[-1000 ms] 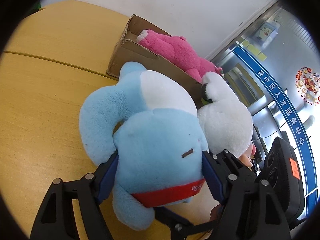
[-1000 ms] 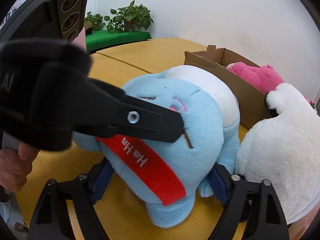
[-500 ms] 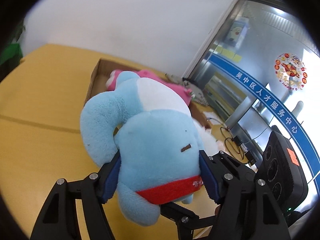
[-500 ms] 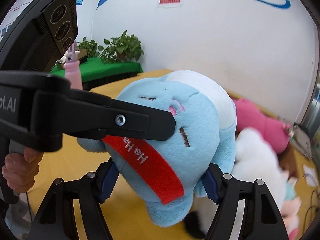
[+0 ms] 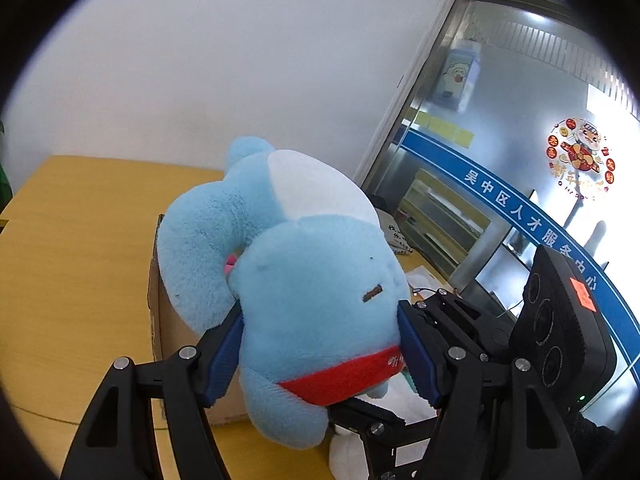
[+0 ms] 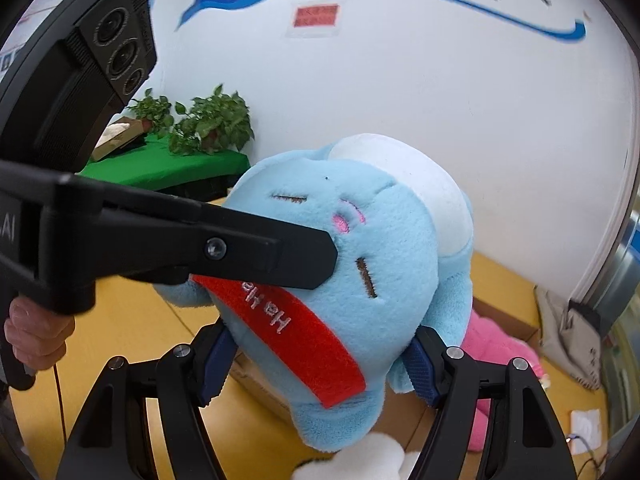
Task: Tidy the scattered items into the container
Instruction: 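Carry the light-blue plush with both grippers over the box, then lower the light-blue plush into the box and open both grippers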
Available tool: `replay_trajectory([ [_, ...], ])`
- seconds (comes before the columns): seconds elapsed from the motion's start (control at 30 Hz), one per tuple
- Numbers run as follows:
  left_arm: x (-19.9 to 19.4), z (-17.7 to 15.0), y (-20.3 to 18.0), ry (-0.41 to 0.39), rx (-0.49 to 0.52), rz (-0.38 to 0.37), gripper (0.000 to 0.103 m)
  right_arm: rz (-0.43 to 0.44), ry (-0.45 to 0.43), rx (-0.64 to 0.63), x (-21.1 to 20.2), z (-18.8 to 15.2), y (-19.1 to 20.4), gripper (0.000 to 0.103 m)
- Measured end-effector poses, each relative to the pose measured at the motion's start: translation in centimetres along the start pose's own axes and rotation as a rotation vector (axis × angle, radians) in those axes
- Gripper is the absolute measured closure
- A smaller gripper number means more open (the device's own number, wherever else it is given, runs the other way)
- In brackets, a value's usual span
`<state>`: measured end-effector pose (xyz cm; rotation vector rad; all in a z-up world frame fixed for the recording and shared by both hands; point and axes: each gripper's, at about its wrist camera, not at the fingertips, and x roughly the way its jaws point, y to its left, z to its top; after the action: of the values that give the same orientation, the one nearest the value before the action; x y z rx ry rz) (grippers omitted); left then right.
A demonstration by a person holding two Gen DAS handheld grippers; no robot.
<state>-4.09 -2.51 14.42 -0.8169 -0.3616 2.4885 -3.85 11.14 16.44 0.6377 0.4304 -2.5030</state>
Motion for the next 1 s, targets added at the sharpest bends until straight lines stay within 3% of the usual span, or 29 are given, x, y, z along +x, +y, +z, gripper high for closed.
replay_trajectory([
  [0.17, 5.5, -0.4, 4.8, 0.089, -0.083, 0.010, 0.032, 0.049, 0.131, 0.081, 6.2, -1.7, -2.6, 0.025],
  [0.33, 9.0, -3.1, 9.1, 0.170, -0.197, 0.012, 0.032, 0.170, 0.352, 0.156, 11.6, -3.1, -3.7, 0.025],
  [0.5, 9.1, -5.2, 9.9, 0.193, -0.182, 0.042, 0.032, 0.221, 0.473, 0.136, 13.7, -3.8, -3.8, 0.025],
  [0.63, 9.1, -7.0, 10.2, 0.239, -0.164, 0.079, 0.032, 0.249, 0.571, 0.128, 14.6, -5.0, -3.3, 0.017],
  [0.83, 7.9, -7.4, 9.6, 0.218, -0.129, 0.131, 0.032, 0.314, 0.494, 0.125, 12.3, -3.8, -5.5, 0.007],
  [0.93, 6.2, -7.0, 9.2, 0.154, -0.135, 0.124, 0.034, 0.330, 0.409, 0.075, 9.3, -2.5, -6.3, 0.007],
  [1.0, 4.7, -6.4, 8.8, 0.093, -0.143, 0.101, 0.034, 0.306, 0.347, 0.124, 8.5, -1.2, -7.7, 0.007],
])
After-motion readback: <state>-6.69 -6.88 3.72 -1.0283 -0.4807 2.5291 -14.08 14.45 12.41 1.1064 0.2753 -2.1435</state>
